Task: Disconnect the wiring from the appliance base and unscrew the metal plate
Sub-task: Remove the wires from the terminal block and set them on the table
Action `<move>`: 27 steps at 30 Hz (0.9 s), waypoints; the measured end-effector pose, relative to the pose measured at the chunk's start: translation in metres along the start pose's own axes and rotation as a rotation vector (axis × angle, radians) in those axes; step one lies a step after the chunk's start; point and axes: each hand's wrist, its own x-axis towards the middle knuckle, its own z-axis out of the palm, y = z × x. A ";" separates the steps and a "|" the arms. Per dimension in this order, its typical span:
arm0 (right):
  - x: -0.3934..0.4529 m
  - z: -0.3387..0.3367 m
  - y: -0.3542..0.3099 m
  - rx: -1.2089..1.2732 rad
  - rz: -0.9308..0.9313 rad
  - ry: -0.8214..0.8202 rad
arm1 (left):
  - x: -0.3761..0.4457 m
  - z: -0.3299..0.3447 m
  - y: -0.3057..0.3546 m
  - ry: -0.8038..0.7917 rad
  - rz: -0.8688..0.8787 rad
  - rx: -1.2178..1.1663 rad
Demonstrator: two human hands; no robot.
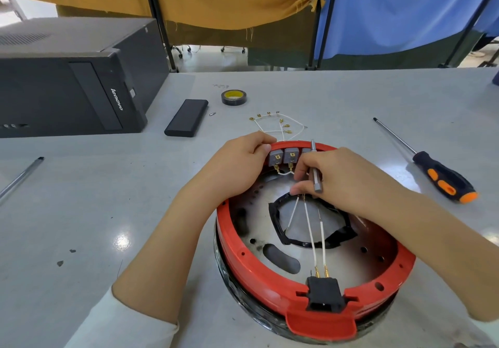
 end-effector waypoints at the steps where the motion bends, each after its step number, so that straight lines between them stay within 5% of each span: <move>1: 0.001 0.000 0.000 -0.003 -0.006 -0.014 | 0.000 0.000 0.000 0.000 0.001 0.007; 11: -0.002 0.001 -0.003 -0.063 0.006 -0.060 | 0.000 0.000 0.000 -0.001 0.003 0.017; 17: -0.004 -0.013 -0.008 0.524 0.064 -0.011 | 0.000 -0.001 0.000 -0.015 0.002 0.009; 23: -0.001 -0.041 0.004 0.801 0.044 -0.052 | -0.001 -0.001 0.000 -0.023 0.001 0.014; 27: 0.001 -0.043 0.007 0.406 0.020 -0.199 | -0.001 -0.001 0.000 -0.017 0.000 0.013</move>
